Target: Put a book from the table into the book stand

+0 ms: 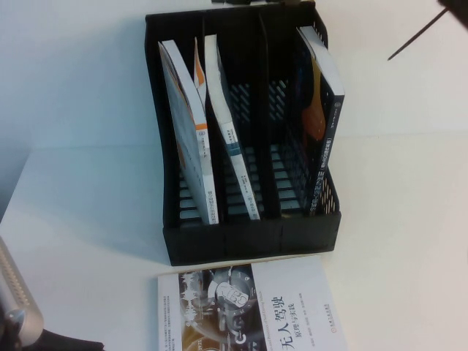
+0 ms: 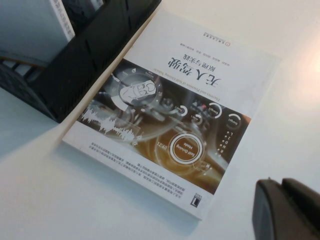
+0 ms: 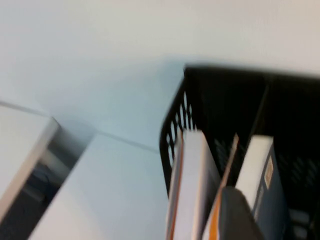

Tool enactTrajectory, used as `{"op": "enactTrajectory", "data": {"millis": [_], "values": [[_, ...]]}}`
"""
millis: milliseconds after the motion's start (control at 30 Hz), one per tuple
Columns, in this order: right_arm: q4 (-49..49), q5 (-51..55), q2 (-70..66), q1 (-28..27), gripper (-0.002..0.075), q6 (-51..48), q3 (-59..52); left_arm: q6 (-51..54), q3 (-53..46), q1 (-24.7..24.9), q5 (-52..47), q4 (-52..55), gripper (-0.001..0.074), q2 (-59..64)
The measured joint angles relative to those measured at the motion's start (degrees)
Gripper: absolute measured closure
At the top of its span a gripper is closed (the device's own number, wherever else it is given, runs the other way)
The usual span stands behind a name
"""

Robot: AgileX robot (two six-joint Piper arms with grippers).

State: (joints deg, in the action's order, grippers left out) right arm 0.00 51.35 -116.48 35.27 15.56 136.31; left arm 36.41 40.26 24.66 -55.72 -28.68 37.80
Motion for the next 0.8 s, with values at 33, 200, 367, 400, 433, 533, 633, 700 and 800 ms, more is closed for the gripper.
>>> {"op": "enactTrajectory", "data": {"millis": [33, 200, 367, 400, 433, 533, 633, 700, 800], "values": [[0.0, -0.8, 0.8, 0.0, 0.0412, 0.0, 0.0, 0.0, 0.0, 0.0, 0.0, 0.0, 0.0738, 0.0], [-1.9, -2.2, 7.3, 0.0, 0.0585, -1.6, 0.0, 0.0, 0.0, 0.0, -0.1, 0.0, 0.0738, 0.0], [-10.0, 1.3, 16.8, 0.0, 0.0707, -4.0, 0.1, 0.0, 0.0, 0.0, -0.6, 0.0, 0.0738, 0.0], [-12.1, 3.1, 18.8, 0.0, 0.0713, -4.8, 0.4, 0.0, 0.0, 0.0, -0.7, 0.0, 0.0738, 0.0], [-13.9, 4.7, 20.8, 0.0, 0.0718, -5.4, 0.4, 0.0, 0.0, 0.0, -0.8, 0.0, 0.0738, 0.0], [-21.0, 13.1, 25.3, 0.0, 0.0723, -8.7, 0.7, 0.0, 0.0, 0.0, -0.8, 0.0, 0.0738, 0.0], [-29.1, 19.6, 28.0, 0.0, 0.0724, -11.7, 0.8, 0.0, 0.0, 0.0, 0.1, 0.0, 0.0738, 0.0], [-32.7, 19.6, 30.1, 0.0, 0.0726, -11.8, -1.0, -0.1, 0.0, 0.0, 1.5, 0.0, 0.0738, 0.0], [-33.0, 19.6, 33.9, 0.0, 0.0726, -11.7, -5.5, -1.4, 0.0, 0.0, 5.2, 0.1, 0.0738, 0.0]]}}
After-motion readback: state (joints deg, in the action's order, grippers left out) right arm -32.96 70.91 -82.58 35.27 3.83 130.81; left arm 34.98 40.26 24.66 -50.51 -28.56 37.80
